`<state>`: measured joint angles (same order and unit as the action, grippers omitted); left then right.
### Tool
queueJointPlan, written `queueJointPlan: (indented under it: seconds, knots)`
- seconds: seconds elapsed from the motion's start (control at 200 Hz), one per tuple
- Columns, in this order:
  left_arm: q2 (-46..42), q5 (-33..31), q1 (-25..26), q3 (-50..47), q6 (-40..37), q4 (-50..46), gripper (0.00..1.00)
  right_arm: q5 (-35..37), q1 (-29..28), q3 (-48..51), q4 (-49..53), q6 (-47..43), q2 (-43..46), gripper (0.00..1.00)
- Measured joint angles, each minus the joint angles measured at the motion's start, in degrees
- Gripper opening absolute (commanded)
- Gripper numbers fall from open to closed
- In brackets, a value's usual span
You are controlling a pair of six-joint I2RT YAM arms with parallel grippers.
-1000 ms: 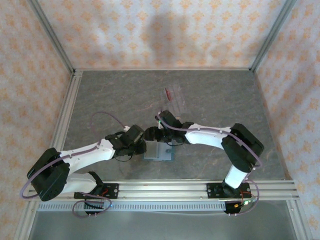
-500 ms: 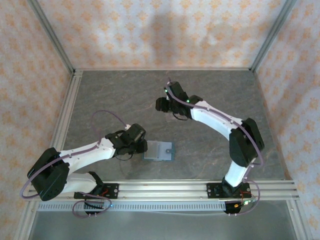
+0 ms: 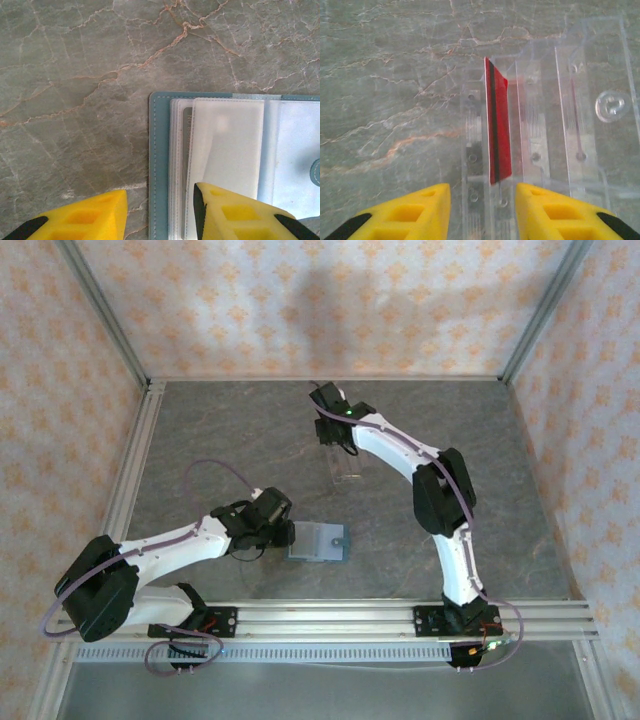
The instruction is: Put the credit cards into the card holder
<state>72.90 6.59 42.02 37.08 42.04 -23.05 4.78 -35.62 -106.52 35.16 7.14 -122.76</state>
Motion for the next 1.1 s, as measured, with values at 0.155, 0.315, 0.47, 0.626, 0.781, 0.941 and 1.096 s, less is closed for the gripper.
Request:
queueJointPlan:
  seconds: [0.155,0.315,0.47,0.626,0.781,0.941,1.096]
  knots:
    - [-0.1,0.0,0.0,0.0,-0.7,0.0,0.40,1.4,0.4,-6.8,1.7,-1.8,-5.0,0.36]
    - [-2.2,0.0,-0.1,-0.2,-1.7,0.1,0.41,1.5,1.1,-12.5,3.7,-3.0,-9.0,0.33]
    - [-5.4,0.0,-0.1,-0.7,-2.1,0.2,0.41,1.4,2.0,-15.3,5.3,-3.4,-11.5,0.29]
    - [-5.7,0.0,-0.1,-0.8,-2.6,0.3,0.41,1.2,2.6,-15.4,6.3,-3.7,-12.3,0.25]
    - [-5.6,0.0,-0.1,-0.8,-2.7,0.4,0.41,0.8,2.6,-15.6,7.1,-4.2,-12.5,0.19]
    - [-5.6,0.0,-0.2,-0.8,-2.7,0.3,0.41,0.4,2.6,-15.6,7.2,-4.3,-12.5,0.14]
    - [-5.6,0.0,-0.2,-0.8,-2.7,0.3,0.41,0.2,2.7,-16.2,7.6,-4.8,-12.7,0.06]
